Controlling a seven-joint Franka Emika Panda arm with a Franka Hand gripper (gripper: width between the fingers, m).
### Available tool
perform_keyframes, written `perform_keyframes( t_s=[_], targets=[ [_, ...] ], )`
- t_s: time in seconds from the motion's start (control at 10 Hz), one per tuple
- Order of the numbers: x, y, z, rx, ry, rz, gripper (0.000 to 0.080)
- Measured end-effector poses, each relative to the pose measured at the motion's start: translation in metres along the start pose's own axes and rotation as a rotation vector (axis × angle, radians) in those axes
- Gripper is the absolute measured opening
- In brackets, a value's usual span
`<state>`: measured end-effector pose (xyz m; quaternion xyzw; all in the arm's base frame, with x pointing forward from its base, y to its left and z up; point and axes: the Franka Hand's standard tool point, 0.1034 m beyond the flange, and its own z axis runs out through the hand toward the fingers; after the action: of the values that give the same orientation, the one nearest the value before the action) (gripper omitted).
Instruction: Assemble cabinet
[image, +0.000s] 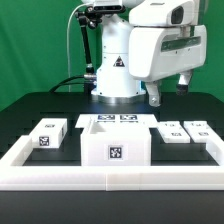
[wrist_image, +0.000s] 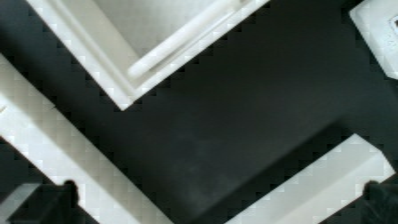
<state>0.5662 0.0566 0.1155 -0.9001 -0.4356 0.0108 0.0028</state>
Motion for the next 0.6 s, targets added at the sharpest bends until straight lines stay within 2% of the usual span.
perform_keyframes(
  t_s=[0.6],
  targets=[
    [0.0000,0.0000,0.0002,0.000,0.000,0.000,0.0796]
  ],
)
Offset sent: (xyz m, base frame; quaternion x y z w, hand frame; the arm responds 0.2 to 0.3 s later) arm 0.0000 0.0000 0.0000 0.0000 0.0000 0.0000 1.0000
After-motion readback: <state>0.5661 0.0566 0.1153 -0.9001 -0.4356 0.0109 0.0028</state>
